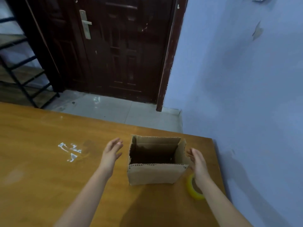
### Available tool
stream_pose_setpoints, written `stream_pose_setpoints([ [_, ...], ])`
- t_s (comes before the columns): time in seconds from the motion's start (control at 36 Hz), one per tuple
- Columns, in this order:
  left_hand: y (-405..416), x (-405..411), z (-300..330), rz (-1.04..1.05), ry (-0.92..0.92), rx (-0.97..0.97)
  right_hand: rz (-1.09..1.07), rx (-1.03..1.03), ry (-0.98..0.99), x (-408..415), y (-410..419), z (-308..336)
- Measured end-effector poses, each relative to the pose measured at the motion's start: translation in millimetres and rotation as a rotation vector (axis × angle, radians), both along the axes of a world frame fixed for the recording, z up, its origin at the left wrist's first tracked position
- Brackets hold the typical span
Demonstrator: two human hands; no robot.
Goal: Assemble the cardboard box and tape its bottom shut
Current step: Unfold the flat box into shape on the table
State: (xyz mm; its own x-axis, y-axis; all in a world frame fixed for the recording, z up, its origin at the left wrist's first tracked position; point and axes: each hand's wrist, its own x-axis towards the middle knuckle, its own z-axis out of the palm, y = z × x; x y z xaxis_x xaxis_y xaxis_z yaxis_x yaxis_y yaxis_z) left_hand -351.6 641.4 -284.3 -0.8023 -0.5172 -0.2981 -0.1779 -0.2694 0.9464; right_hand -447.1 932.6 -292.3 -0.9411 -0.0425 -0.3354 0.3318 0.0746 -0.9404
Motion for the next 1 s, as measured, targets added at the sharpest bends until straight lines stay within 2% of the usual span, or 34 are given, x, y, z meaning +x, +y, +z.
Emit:
stream_pose_setpoints([
  [0.14, 26.3, 10.2, 22.2, -0.101, 0.068, -0.175, 0.249, 0.030, 0.002, -0.1, 0.8, 22.3],
  [0.25, 45.3, 16.3, 27.2, -0.239, 0.093, -0.241, 0.417, 0.049, 0.025, 16.0, -6.5, 35.5],
  [0.31, 52.0, 19.2, 25.9, -0.303, 0.075, -0.286, 0.461, 0.050, 0.042, 25.3, -11.3, 37.5],
  [0.44, 62.0, 27.4, 16.9, -0.351, -0.027, -0.616, 0.518, 0.174, 0.130, 40.4, -18.2, 32.7],
  [0.5, 62.2, 28.6, 15.2, -0.347, -0.045, -0.681, 0.523, 0.192, 0.131, 41.0, -17.3, 32.8],
  [0.58, 57.4, 28.5, 12.4, -0.399, -0.030, -0.710, 0.573, 0.251, 0.138, 37.8, -13.4, 35.0],
  [0.83, 31.3, 33.6, 10.4, -0.580, -0.023, -0.761, 0.895, 0.627, 0.172, 23.0, -2.3, 48.5],
  [0.92, 28.2, 33.3, 7.3, -0.575, 0.029, -0.809, 1.010, 0.691, 0.144, 20.0, 0.6, 51.7],
  [1.0, 30.4, 31.9, 1.3, -0.525, 0.040, -0.841, 1.029, 0.756, 0.127, 18.0, 0.5, 50.0],
])
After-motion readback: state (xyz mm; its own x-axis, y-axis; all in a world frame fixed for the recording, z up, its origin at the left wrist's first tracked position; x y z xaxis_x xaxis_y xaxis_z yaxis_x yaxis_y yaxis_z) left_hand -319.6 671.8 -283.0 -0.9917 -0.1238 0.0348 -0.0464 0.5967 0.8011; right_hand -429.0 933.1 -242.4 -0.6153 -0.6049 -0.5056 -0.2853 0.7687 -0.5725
